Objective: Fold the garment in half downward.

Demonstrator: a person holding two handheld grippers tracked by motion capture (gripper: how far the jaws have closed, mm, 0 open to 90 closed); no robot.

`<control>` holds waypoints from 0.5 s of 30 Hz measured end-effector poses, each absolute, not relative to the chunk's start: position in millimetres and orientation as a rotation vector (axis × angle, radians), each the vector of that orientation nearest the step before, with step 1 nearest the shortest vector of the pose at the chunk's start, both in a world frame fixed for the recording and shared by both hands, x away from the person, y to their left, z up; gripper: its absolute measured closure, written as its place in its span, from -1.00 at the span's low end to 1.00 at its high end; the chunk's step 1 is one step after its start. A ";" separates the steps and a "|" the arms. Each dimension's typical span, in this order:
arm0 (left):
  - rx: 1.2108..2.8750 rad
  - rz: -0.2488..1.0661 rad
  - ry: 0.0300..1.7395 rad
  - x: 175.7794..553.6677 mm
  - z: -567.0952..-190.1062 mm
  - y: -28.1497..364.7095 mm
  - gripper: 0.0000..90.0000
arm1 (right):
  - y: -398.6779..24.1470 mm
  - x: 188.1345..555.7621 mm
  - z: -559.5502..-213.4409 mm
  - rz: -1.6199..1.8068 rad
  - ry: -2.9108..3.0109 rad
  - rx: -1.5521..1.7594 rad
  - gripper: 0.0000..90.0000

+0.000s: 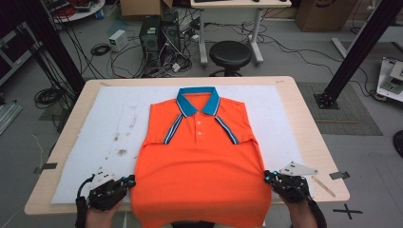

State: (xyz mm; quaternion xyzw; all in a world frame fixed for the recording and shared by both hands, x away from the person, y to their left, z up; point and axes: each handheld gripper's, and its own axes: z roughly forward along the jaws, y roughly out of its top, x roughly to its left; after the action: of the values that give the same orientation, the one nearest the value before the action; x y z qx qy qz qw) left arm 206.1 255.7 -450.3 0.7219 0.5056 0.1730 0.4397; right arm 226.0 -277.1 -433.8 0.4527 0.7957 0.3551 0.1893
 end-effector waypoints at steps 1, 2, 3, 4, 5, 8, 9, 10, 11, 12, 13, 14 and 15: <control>1.789 0.421 1.252 204.5 -449.0 256.8 0.94 | -277.3 225.1 -432.6 1.003 2.237 1.268 0.96; 1.789 0.413 1.246 203.5 -447.8 257.6 0.94 | -276.9 221.6 -430.3 1.004 2.236 1.264 0.96; 1.785 0.410 1.241 202.1 -446.0 258.8 0.94 | -276.9 221.6 -430.3 1.004 2.236 1.264 0.96; 1.781 0.402 1.233 200.2 -443.8 260.7 0.94 | -277.1 219.3 -429.0 1.007 2.234 1.256 0.96; 1.776 0.393 1.231 198.3 -442.3 262.3 0.94 | -277.0 215.3 -427.1 1.009 2.233 1.256 0.96; 1.768 0.370 1.224 192.0 -440.1 267.3 0.94 | -278.0 204.7 -421.8 1.015 2.226 1.241 0.96; 1.765 0.365 1.225 190.1 -439.7 268.8 0.94 | -278.3 201.1 -420.0 1.021 2.225 1.233 0.96; 1.765 0.360 1.223 188.8 -439.4 269.7 0.94 | -278.0 197.3 -418.3 1.024 2.226 1.233 0.96; 1.764 0.349 1.218 186.9 -439.1 270.7 0.94 | -277.7 194.6 -417.2 1.024 2.228 1.227 0.96; 1.757 0.344 1.214 185.7 -439.1 271.2 0.93 | -276.8 190.8 -415.7 1.023 2.229 1.220 0.96; 1.745 0.349 1.216 185.3 -438.9 271.5 0.79 | -275.8 188.3 -415.0 1.019 2.229 1.214 0.95; 1.730 0.339 1.221 186.4 -438.7 272.0 0.45 | -274.8 187.1 -414.8 1.015 2.228 1.207 0.88; 1.720 0.337 1.217 187.7 -438.3 272.4 0.27 | -273.9 187.2 -415.1 1.013 2.223 1.210 0.75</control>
State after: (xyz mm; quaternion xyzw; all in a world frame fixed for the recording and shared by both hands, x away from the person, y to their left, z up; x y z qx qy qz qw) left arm 187.7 272.4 -438.3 0.7059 0.4994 0.1385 0.4828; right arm 187.2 -273.9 -415.1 0.4344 0.7979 0.3635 0.2063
